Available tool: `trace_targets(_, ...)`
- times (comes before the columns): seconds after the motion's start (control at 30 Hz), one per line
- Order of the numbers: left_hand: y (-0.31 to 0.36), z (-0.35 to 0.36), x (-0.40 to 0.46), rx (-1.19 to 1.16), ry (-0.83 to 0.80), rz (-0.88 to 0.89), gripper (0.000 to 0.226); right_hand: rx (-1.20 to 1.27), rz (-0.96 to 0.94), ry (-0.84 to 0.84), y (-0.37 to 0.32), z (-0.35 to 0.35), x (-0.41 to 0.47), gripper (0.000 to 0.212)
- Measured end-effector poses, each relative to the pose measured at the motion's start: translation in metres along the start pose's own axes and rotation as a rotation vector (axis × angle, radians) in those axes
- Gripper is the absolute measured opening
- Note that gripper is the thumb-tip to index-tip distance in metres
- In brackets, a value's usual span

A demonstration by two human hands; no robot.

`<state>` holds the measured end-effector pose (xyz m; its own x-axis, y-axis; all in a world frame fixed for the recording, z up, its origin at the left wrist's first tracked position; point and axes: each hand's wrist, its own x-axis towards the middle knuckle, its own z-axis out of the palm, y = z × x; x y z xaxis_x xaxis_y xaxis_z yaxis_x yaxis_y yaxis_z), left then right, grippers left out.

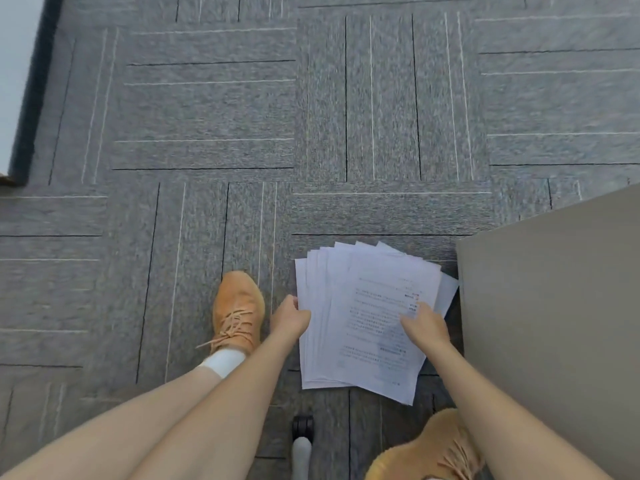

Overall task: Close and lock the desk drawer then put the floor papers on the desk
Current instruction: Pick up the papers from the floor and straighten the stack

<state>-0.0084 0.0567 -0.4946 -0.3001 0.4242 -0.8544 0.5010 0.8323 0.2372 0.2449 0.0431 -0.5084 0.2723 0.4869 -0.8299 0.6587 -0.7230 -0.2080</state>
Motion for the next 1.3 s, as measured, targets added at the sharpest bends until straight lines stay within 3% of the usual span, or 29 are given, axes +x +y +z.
trace_targets(0.13, -0.005, 0.019, 0.026, -0.031, 0.049, -0.032, 0.054, 0.038, 0.103, 0.056, 0.033, 0.028, 0.058, 0.054)
trace_targets(0.27, -0.007, 0.030, 0.041, 0.031, 0.119, -0.058, 0.062, 0.012, 0.142, 0.119, 0.009, 0.036, 0.038, 0.081)
trace_targets(0.4, -0.006, 0.038, 0.045, 0.068, 0.158, -0.007, 0.036, -0.015, 0.030, 0.161, 0.007, 0.051, 0.032, 0.083)
trace_targets(0.6, -0.008, 0.049, 0.042, 0.215, 0.126, 0.110, 0.064, 0.008, -0.104, 0.194, 0.015, 0.055, 0.029, 0.072)
trace_targets(0.7, -0.004, 0.058, 0.037, 0.324, 0.114, 0.181, 0.074, 0.022, -0.060, 0.276, 0.023, 0.049, 0.028, 0.062)
trace_targets(0.8, 0.000, 0.065, 0.037, 0.396, 0.143, 0.180, 0.075, 0.045, 0.002, 0.262, 0.027, 0.048, 0.030, 0.065)
trace_targets(0.97, 0.001, 0.071, 0.036, 0.359, 0.145, 0.166, 0.074, 0.055, -0.035, 0.242, 0.020, 0.060, 0.030, 0.070)
trace_targets(1.13, -0.003, 0.079, 0.029, 0.353, 0.113, 0.277, 0.071, 0.057, -0.093, 0.246, 0.004, 0.071, 0.027, 0.071)
trace_targets(1.2, -0.004, 0.078, 0.030, 0.261, 0.108, 0.311, 0.067, 0.101, -0.116, 0.284, 0.002, 0.071, 0.026, 0.070)
trace_targets(1.3, -0.009, 0.071, 0.035, 0.103, 0.159, 0.203, 0.065, 0.204, -0.046, 0.366, 0.005, 0.067, 0.027, 0.069)
